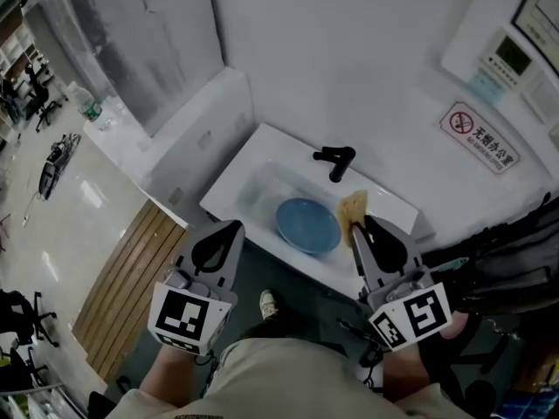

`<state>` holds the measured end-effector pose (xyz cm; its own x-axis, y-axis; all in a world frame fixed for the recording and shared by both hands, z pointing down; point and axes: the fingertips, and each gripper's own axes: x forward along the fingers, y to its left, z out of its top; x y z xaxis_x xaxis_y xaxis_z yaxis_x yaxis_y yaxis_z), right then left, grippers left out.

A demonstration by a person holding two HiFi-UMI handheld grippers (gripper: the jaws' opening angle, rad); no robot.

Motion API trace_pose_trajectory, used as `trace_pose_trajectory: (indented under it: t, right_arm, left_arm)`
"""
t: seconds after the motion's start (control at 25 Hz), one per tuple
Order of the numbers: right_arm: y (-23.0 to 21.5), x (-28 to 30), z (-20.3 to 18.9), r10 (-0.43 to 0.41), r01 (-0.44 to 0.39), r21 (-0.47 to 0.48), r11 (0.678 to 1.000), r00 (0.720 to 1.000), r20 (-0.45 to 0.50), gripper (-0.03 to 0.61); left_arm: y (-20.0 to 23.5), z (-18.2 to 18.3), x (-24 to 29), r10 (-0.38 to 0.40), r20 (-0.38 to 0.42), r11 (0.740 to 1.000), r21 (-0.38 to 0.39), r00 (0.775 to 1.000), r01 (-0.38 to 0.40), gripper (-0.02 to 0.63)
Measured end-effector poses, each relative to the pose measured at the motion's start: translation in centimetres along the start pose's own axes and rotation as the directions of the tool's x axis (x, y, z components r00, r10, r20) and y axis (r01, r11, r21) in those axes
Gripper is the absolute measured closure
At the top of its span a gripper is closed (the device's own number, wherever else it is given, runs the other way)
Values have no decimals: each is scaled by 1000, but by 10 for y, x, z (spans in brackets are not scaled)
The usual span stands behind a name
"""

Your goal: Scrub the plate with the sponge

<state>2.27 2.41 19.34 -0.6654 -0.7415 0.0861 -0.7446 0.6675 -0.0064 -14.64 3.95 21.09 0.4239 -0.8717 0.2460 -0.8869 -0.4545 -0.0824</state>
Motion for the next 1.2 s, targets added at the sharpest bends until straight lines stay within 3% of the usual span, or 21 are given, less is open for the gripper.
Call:
trace_pose_trajectory:
  t: [0.52,0.96,1.2]
  right_arm:
    - [-14,48,-17,-49,50,24,998,997,-57,509]
    - [-51,54,-34,-35,42,83,996,996,-84,509]
    - [-74,66,-54,-4,20,148,989,994,-108,509]
  left_arm:
    - [34,-11,45,-90,-11,996,-5,996,90,607]
    - [32,-10,76,-65,-44,998,-24,997,64,607]
    - [26,-27,105,-98,-111,992,-87,989,89,606]
